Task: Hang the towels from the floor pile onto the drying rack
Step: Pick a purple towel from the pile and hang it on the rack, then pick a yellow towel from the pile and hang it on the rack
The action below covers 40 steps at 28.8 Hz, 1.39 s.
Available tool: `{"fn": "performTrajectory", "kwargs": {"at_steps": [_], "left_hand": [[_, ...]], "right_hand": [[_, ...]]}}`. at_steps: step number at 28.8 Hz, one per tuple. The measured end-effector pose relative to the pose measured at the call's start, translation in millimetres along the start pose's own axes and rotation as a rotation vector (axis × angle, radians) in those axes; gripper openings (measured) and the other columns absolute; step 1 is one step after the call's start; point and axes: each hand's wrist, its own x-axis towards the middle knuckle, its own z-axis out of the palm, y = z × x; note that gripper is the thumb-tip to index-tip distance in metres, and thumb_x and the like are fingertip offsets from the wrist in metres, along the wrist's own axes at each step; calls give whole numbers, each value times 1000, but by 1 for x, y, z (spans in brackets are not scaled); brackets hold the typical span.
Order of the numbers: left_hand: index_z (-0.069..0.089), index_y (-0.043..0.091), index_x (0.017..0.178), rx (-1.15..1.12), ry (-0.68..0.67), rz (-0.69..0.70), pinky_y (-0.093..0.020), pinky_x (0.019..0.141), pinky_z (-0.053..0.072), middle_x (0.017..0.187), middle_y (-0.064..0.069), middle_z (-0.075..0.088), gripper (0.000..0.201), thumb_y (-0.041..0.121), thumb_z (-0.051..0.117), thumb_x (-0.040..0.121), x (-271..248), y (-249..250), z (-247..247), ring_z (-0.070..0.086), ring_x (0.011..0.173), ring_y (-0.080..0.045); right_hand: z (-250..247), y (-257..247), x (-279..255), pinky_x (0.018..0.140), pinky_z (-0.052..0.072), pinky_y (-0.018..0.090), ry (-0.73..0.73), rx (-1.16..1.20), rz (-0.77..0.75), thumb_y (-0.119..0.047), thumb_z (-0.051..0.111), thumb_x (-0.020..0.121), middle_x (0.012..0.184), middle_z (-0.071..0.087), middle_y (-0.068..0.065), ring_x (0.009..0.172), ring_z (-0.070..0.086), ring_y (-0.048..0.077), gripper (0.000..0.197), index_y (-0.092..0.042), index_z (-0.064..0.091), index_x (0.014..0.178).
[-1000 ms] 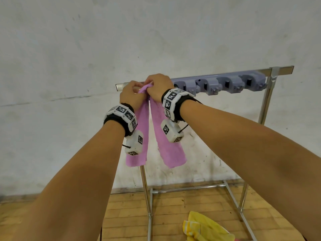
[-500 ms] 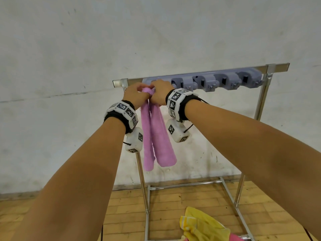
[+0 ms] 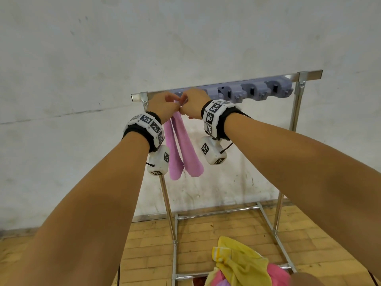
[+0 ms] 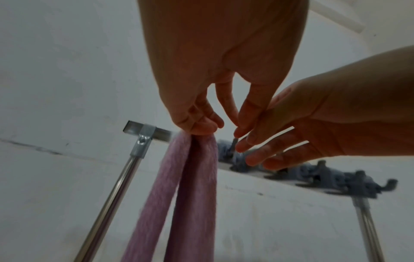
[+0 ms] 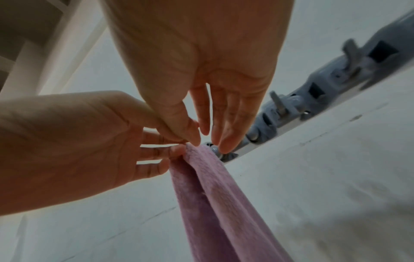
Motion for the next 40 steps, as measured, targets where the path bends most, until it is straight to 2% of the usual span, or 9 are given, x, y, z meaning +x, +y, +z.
{"fn": "performTrajectory", "kwargs": {"at_steps": [5, 10, 15, 21, 25, 28, 30, 33, 40], "left_hand": [[66, 16, 119, 52, -66, -12, -26, 91, 43, 115, -2, 63, 36, 6, 60, 85, -28, -19, 43, 58, 111, -17], [67, 18, 113, 32, -120, -72, -33, 97, 47, 111, 1, 61, 32, 6, 62, 83, -61, -61, 109, 58, 110, -17], [66, 17, 112, 14, -240, -169, -29, 89, 46, 115, -1, 63, 30, 7, 64, 84, -96, -115, 190, 59, 109, -18], [67, 21, 105, 31, -408, -303, -34, 97, 48, 111, 1, 64, 26, 7, 66, 82, -138, -200, 287, 60, 109, -20], [68, 18, 104, 65, -546, -397, -29, 92, 46, 102, 4, 62, 24, 11, 67, 82, -165, -258, 346, 61, 104, -19], [67, 22, 98, 77, -625, -480, -28, 92, 47, 102, 3, 63, 24, 8, 68, 79, -192, -300, 384, 61, 105, -19], [68, 20, 100, 84, -661, -525, -31, 93, 49, 107, -1, 66, 26, 6, 68, 79, -212, -326, 405, 62, 106, -21], [70, 12, 106, 90, -735, -553, -35, 90, 50, 112, -8, 67, 27, 5, 66, 80, -241, -364, 431, 62, 105, -25], [70, 12, 113, 137, -901, -688, -24, 81, 41, 119, -8, 66, 29, 12, 62, 85, -303, -423, 461, 60, 109, -22]], "right_hand": [[24, 46, -33, 84, 58, 37, 4, 49, 115, -14, 65, 83, 110, 70, 6, 91, 69, 25, 30, -16, 67, 113], [71, 111, -73, 80, 52, 29, -33, 61, 238, -17, 62, 80, 114, 67, 2, 100, 64, 22, 31, -23, 66, 110], [132, 183, -114, 73, 47, 28, -107, 51, 340, -17, 60, 83, 116, 66, 4, 99, 64, 25, 30, -22, 66, 112], [224, 273, -161, 72, 46, 27, -249, 67, 479, -19, 60, 87, 113, 66, 3, 97, 63, 24, 27, -19, 65, 114], [289, 322, -192, 53, 33, 22, -386, 39, 559, -20, 54, 87, 86, 60, 0, 83, 60, 26, 6, -25, 57, 83], [335, 353, -219, 69, 41, 24, -443, 68, 656, -20, 60, 83, 108, 68, 7, 99, 64, 30, 22, -21, 68, 104], [361, 370, -237, 73, 41, 27, -509, 69, 702, -20, 62, 85, 118, 67, 10, 106, 62, 30, 29, -18, 67, 113], [398, 390, -263, 75, 42, 28, -591, 77, 761, -20, 62, 85, 120, 65, 11, 108, 61, 29, 30, -16, 66, 114], [456, 408, -317, 93, 50, 35, -799, -17, 781, -24, 57, 93, 118, 66, 14, 111, 61, 31, 29, -4, 70, 110]]}}
